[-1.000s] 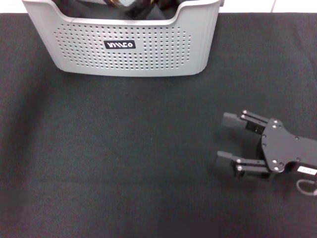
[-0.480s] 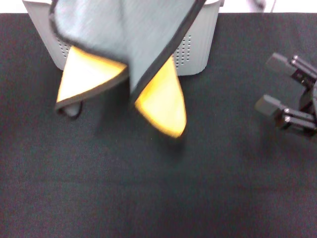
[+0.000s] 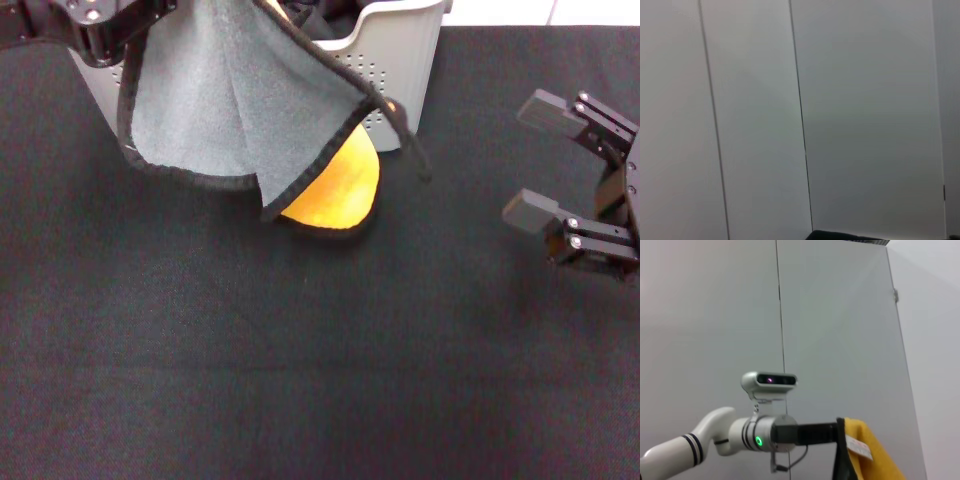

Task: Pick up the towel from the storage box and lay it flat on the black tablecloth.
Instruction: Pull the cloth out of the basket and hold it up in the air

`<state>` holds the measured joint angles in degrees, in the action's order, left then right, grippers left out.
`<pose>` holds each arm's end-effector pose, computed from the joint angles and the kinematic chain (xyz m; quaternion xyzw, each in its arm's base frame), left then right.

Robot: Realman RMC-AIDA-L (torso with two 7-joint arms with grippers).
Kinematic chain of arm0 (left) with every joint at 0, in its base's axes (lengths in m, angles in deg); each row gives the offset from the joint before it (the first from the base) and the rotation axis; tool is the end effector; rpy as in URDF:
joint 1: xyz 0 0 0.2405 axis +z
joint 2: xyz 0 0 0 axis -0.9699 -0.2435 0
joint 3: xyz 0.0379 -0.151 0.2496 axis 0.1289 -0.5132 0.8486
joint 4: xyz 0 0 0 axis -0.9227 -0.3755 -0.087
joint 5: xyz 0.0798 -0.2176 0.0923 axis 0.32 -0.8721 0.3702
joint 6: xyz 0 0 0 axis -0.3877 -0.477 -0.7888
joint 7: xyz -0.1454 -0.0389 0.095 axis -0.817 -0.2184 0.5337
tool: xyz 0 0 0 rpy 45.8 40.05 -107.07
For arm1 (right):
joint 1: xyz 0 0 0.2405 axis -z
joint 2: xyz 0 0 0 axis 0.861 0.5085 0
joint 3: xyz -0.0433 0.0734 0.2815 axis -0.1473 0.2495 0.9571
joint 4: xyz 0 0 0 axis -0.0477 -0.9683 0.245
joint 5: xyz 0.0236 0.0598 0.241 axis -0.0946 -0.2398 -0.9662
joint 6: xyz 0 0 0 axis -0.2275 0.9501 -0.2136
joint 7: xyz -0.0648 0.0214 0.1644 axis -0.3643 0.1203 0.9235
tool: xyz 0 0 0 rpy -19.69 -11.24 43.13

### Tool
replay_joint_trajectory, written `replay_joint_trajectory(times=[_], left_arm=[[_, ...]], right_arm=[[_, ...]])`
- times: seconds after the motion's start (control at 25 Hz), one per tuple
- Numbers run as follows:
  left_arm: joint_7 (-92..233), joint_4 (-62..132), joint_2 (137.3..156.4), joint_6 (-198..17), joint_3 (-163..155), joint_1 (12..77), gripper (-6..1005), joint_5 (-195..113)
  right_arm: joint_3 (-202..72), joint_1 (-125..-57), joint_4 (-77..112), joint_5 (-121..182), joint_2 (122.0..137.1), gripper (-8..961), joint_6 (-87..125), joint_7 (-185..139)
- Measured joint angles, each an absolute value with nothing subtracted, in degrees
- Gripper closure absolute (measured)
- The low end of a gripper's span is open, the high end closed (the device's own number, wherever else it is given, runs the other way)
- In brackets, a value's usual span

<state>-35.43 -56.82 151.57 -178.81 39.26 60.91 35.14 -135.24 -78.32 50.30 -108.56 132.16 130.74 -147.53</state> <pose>-0.1640 0.3435 0.1214 -0.9194 -0.0525 -0.3198 0.2229 0.2328 0.3217 -0.0185 -0.8451 0.0199 0.5235 0.1065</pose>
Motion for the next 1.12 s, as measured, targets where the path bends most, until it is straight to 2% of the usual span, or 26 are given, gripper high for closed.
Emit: replay_joint_trajectory(times=[0.4,0.64,0.76,0.96,1.12], left_arm=[[-31.27,-49.40,151.67,-178.35,39.29,58.38,972,35.36],[-31.17,-48.52,151.75,-178.38,41.01,57.57,971,35.37],[-31.15,-48.49,151.80,-178.36,41.94,57.23,971,35.40],[-31.19,-48.45,151.81,-178.30,42.24,57.21,972,35.25],[-31.37,-48.38,151.82,-178.31,42.51,57.35,971,35.21]], right_arm=[[-135.35,-83.96,48.77,-108.92,132.77,70,129.32,-147.97],[-135.96,-89.95,43.31,-108.57,132.95,220,126.81,-149.06],[-136.04,-90.74,42.20,-108.81,133.03,297,125.41,-149.50],[-136.07,-90.62,42.17,-108.87,133.03,317,123.90,-149.51],[-136.07,-89.98,42.16,-108.90,133.03,394,123.91,-149.81]])
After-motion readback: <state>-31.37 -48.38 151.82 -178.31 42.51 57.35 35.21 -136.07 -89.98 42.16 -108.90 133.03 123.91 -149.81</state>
